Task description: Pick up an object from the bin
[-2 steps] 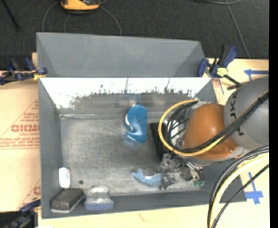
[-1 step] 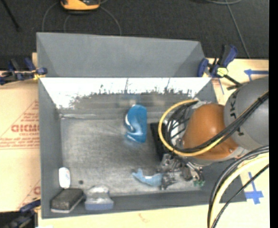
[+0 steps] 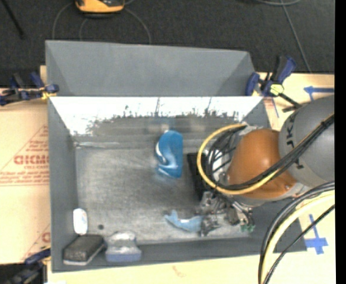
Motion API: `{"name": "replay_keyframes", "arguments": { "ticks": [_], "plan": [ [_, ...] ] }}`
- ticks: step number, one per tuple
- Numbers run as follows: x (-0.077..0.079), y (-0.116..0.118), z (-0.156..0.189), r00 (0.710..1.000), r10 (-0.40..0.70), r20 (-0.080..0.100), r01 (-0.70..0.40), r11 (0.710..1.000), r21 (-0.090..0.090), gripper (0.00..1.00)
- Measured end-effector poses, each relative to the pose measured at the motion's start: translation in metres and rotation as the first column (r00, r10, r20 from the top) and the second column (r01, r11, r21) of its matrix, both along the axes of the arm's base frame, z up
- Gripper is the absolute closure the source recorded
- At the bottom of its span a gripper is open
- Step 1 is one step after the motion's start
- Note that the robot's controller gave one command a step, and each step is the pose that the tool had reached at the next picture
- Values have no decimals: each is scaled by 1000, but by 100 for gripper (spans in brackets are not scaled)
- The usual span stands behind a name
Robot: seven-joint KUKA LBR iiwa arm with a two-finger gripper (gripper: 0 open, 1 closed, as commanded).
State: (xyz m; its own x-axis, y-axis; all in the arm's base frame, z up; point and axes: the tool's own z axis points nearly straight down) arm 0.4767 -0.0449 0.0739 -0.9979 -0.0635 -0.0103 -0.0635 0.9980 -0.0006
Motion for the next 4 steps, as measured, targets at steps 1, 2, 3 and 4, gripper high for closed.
{"name": "replay_keyframes", "arguments": {
  "ticks": [1,2,3,4],
  "plan": [
    [0,0,1,1000,1,-2,-1,1000,0,100],
    [-2,0,7,1000,1,-12,-1,1000,1,100],
    [-3,0,29,1000,1,-16,-1,1000,0,100],
    [0,0,43,1000,1,-8,-1,1000,-1,100]
  ]
}}
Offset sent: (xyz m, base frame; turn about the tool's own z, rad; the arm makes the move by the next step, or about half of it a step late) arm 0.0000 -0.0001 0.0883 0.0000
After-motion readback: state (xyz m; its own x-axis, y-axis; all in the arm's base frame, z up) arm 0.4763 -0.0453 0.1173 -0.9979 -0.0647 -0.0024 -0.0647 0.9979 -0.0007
